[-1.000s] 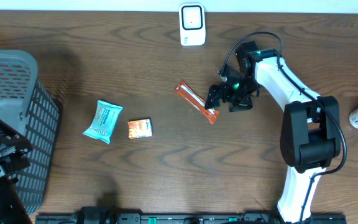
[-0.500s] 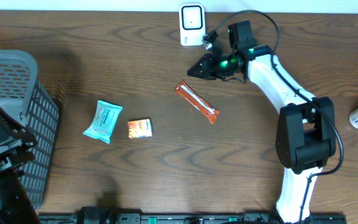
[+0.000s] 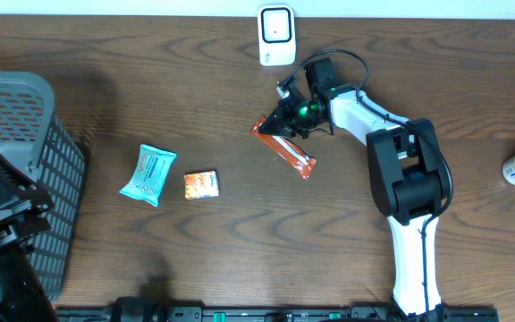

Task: Scan the item barcode
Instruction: 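Carry the bar rightward and lay it diagonally on the table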

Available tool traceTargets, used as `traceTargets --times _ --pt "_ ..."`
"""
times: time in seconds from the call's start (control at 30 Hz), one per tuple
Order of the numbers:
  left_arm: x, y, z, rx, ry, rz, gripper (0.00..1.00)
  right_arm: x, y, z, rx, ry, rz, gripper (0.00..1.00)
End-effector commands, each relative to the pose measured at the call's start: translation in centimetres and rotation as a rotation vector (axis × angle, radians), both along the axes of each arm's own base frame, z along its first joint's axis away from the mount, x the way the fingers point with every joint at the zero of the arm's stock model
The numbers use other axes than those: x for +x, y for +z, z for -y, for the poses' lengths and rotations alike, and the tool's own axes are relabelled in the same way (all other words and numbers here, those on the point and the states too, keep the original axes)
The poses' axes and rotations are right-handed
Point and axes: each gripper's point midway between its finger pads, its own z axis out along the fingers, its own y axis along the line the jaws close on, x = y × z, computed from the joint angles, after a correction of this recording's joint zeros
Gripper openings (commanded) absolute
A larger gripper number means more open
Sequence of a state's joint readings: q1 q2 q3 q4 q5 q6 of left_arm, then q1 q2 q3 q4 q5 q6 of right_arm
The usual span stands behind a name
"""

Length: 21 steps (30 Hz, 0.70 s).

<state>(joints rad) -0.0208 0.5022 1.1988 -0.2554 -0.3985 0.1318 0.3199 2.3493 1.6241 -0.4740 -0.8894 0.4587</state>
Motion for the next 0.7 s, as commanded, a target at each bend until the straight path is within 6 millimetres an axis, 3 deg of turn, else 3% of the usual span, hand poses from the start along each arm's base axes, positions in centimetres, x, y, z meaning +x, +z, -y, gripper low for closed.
traceTargets --times 0.0,0.07,0.17,0.43,0.57,0.6,0.63,0.67 --pt "-0.2 0.0 -0.2 0.001 0.014 0.003 0.83 0.1 -1.4 0.9 -0.063 -0.019 -0.001 0.01" --pt "-0.2 0.0 -0.2 0.001 0.014 0.003 0.83 0.4 -1.1 1.3 -0.068 -0.017 0.020 0.01" --pt "-0.2 0.0 -0.2 0.001 0.014 0.003 0.83 0.6 -3.0 3.1 -0.165 -0.049 0.015 0.01" --pt "-0.2 0.0 -0.2 0.001 0.014 0.003 0.83 -2.3 -6.0 2.7 -0.180 0.000 0.020 0.01" --pt "-0.2 0.0 -0.2 0.001 0.014 0.003 0.83 -1.9 -3.1 2.0 -0.107 0.027 0.037 0.01" --pt "-0.2 0.0 -0.2 0.001 0.014 0.003 0.83 -1.3 -0.9 2.0 -0.080 0.020 0.054 0.01" --pt "-0.2 0.0 -0.2 0.001 0.014 0.003 0.83 -1.1 0.0 2.1 -0.069 0.018 0.064 0.01" --pt "-0.2 0.0 -0.2 0.001 0.014 0.004 0.83 -0.5 2.6 2.4 -0.042 0.007 0.100 0.01"
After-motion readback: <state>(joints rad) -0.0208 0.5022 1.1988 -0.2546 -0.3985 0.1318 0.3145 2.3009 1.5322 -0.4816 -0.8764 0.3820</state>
